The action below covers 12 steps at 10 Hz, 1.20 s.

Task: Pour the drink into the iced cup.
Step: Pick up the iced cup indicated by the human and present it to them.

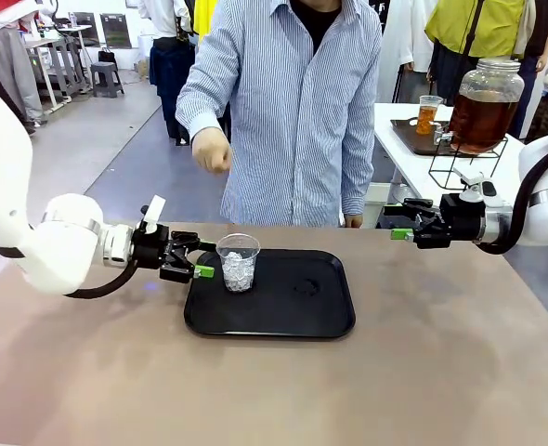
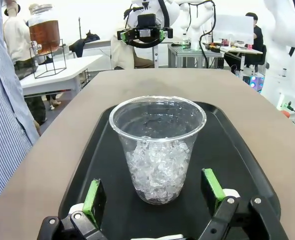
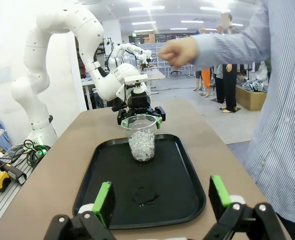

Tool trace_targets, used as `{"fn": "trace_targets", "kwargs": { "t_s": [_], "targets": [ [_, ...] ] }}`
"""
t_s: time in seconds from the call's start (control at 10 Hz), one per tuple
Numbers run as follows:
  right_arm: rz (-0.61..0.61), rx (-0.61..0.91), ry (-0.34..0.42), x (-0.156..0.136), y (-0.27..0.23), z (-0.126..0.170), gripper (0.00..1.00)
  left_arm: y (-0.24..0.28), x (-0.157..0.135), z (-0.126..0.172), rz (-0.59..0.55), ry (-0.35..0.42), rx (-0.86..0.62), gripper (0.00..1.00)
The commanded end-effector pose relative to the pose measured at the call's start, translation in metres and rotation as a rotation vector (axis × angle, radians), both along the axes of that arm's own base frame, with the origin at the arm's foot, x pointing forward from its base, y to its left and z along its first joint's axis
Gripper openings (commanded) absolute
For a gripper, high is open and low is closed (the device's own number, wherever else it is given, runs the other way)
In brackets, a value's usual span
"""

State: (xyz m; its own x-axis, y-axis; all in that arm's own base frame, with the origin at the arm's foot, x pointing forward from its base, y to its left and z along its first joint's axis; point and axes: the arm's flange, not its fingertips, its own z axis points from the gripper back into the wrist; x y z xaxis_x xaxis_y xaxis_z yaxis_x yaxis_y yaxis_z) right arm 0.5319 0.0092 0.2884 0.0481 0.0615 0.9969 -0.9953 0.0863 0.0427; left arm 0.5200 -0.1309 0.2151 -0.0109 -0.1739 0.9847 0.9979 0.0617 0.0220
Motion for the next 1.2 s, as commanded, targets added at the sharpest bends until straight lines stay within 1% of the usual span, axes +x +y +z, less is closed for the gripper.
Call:
{"fn": "trace_targets", "kwargs": {
  "t_s": [0.0, 1.1],
  "targets": [
    [0.003, -0.001, -0.003, 0.002, 0.002, 0.003, 1.00, -0.007, 0.005, -0.002, -0.007, -0.009, -0.004, 1.00],
    [0.003, -0.001, -0.003, 0.002, 0.002, 0.003, 1.00, -0.037, 0.014, -0.007, -0.047, 0.030, 0.012, 1.00]
  ]
}}
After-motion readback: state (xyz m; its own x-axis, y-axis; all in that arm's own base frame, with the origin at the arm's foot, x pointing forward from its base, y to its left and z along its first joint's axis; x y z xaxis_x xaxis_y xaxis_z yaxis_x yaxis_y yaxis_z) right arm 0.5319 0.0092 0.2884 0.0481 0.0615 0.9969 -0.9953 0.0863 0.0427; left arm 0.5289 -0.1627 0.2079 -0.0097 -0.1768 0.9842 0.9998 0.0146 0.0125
